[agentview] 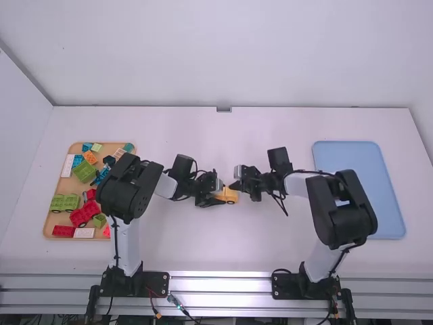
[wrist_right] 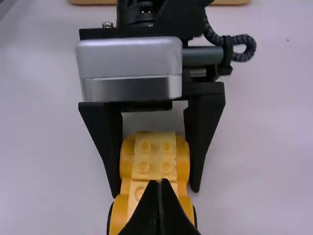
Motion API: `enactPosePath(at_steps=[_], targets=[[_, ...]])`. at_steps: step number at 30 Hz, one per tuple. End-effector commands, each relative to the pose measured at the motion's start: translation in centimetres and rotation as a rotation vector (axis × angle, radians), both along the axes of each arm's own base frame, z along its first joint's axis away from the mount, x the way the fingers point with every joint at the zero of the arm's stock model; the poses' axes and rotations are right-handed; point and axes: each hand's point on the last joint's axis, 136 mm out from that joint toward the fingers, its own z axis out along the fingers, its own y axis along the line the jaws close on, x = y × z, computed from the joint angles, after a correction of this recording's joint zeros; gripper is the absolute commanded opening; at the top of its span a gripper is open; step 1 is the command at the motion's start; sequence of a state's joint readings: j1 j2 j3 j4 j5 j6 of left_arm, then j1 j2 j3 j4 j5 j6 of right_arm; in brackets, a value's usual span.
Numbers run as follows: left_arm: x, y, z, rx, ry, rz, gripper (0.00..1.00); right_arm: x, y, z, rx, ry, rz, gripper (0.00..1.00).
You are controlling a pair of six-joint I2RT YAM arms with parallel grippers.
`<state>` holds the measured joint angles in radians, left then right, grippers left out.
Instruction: Assemble lego blocks to make yellow taxi
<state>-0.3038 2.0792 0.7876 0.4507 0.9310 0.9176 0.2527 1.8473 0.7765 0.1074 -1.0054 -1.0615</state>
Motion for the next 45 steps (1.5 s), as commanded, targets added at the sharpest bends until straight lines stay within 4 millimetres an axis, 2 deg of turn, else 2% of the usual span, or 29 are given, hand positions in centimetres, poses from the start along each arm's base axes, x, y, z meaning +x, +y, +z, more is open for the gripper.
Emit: enactPosePath(at_steps=[1,8,16,37,43,45], targets=[[-0.5,0.9,-1.9,0.061,0.030,0.026,0.59,-0.4,-0.1,-0.3,0.016,0.044,-0.015,0.00],[-0.5,0.8,-1.9,0.061,0.030,0.026,0.59,-0.6,-0.4,-1.0,0.001,0.060,-0.031,0.00],[-0.5,0.8,-1.9,0.061,0.030,0.025,0.58,-1.2,0.5,-2.4,-0.088,0.060,-0.030,0.00],[-0.5,0.8,-1.9,0.061,0.031,0.025,0.58,-1.2,0.1,-2.8,-0.115,0.067,-0.045,0.00],[-0.5,0.9,-1.9,0.061,0.031,0.026,0.58,-0.4,0.2,-4.7,-0.115,0.122,-0.097,0.00],[-0.5,0.9,-1.9,0.061,0.032,0.026,0.58,-0.7,0.3,-5.2,-0.104,0.143,-0.087,0.00]])
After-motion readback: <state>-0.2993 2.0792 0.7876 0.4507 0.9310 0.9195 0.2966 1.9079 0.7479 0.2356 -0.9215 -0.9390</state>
